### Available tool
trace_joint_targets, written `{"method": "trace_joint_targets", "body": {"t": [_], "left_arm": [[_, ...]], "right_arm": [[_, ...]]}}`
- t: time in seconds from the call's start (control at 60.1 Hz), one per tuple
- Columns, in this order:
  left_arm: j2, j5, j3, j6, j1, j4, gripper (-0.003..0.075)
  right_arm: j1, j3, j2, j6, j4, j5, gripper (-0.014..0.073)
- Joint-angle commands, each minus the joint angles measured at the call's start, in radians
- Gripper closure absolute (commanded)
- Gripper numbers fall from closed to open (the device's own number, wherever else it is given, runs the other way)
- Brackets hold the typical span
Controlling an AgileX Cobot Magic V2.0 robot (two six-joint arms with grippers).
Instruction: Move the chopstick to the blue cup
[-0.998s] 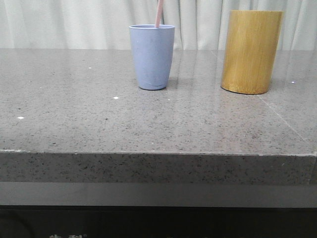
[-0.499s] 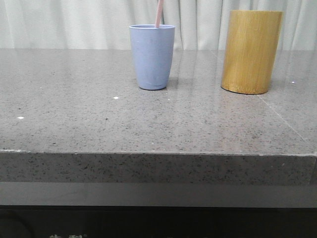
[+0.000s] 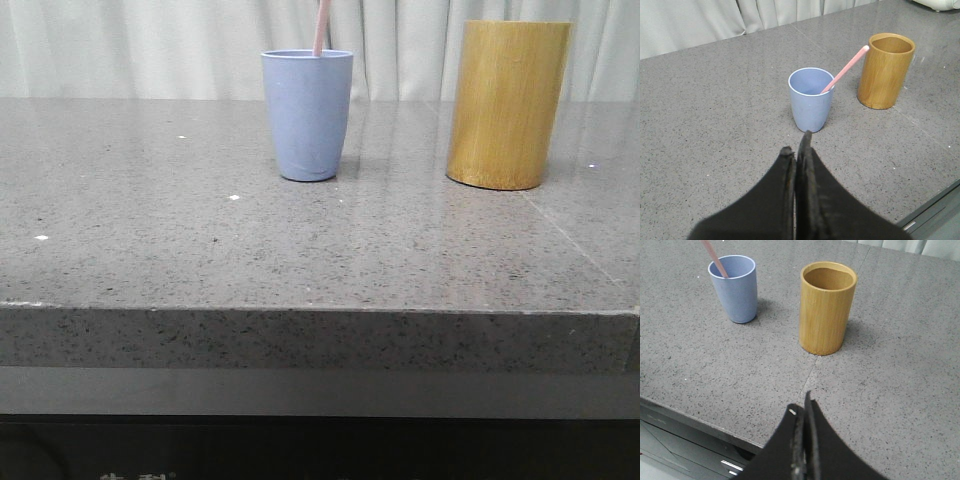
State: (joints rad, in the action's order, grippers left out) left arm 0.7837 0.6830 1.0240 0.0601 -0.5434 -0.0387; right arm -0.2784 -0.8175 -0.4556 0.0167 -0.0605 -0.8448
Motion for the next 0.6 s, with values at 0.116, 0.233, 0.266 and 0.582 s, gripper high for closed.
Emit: {"method": "trace_joint_targets", "body": {"t": [0.116, 0.233, 0.266, 0.582], "left_arm": [[-0.015, -0.111, -0.003, -0.009, -0.006, -0.002, 0.0739], [-0.07, -0.244, -0.106, -0.009, 0.038, 0.011, 0.0739], [-0.101, -0.297, -0.157, -0.009, 0.065, 0.011, 0.0739], [-0.495, -0.624, -0.713, -0.009, 0.356, -0.035, 0.0739]], "right_arm": [[0.006, -0.021, -0.006, 0.004, 0.007, 0.08, 0.0661], [0.006, -0.021, -0.006, 0.004, 0.007, 0.079, 0.0662], [0.006, -0.021, -0.006, 0.004, 0.007, 0.079, 0.0662], [0.006, -0.021, -0.007, 0.004, 0.007, 0.079, 0.0662]]}}
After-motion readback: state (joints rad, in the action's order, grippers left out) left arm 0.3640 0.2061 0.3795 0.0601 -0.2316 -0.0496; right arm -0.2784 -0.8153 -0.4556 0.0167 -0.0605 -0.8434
